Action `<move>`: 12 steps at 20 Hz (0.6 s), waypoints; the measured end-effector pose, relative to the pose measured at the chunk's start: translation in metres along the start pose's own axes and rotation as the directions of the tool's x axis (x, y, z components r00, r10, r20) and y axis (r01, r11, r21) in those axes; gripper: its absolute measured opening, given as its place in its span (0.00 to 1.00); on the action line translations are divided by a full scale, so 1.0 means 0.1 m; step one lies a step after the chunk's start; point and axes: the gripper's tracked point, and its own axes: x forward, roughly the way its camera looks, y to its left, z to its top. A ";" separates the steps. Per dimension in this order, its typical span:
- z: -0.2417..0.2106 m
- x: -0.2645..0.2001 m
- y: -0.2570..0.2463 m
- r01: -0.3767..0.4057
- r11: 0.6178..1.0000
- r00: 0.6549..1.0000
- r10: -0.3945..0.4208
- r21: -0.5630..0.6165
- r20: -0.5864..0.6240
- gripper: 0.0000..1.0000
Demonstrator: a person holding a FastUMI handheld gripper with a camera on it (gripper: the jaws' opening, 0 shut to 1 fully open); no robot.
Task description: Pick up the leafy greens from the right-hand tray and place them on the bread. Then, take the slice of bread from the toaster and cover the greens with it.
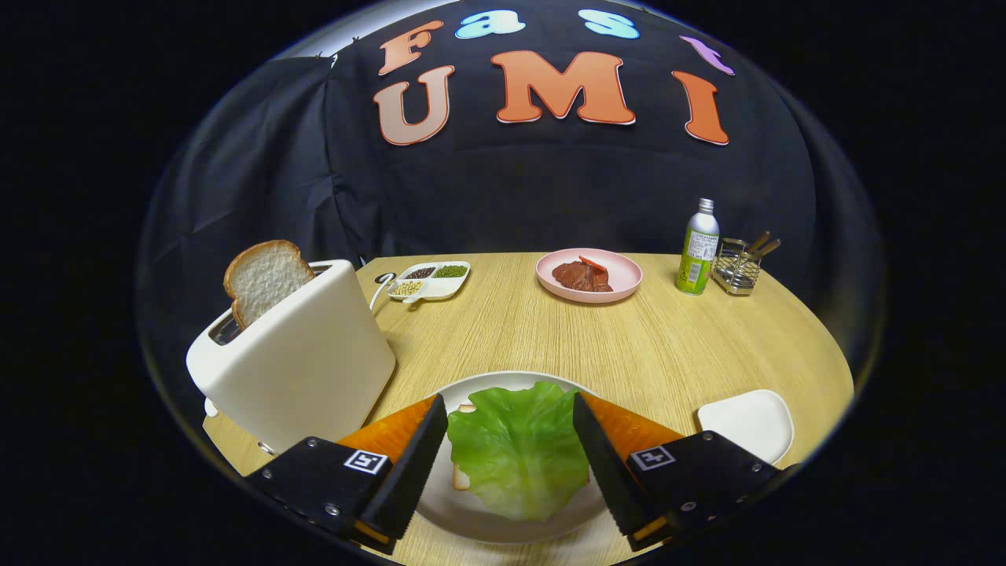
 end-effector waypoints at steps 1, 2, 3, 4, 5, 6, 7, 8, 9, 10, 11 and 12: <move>0.07 -0.04 0.03 0.006 1.000 1.000 -0.006 -0.007 0.011 0.98; 0.14 -0.08 0.08 0.008 1.000 1.000 -0.008 -0.014 0.021 0.98; 0.21 -0.14 0.14 0.007 1.000 0.999 -0.006 -0.021 0.032 0.98; 0.28 -0.19 0.22 0.003 1.000 0.999 -0.002 -0.028 0.043 0.98; 0.37 -0.26 0.30 -0.003 0.999 0.999 0.005 -0.034 0.054 0.98; 0.45 -0.28 0.40 -0.010 0.999 0.998 0.013 -0.043 0.064 0.98; 0.53 -0.32 0.49 -0.016 0.998 0.997 0.020 -0.053 0.069 0.97; 0.60 -0.38 0.59 -0.028 0.998 0.996 0.033 -0.059 0.079 0.98; 0.69 -0.43 0.71 -0.042 0.997 0.995 0.048 -0.062 0.093 0.98; 0.75 -0.48 0.81 -0.052 0.996 0.993 0.059 -0.069 0.102 0.98; 0.82 -0.52 0.91 -0.062 0.995 0.991 0.071 -0.078 0.111 0.98; 0.89 -0.56 1.00 -0.068 0.994 0.989 0.078 -0.086 0.122 0.97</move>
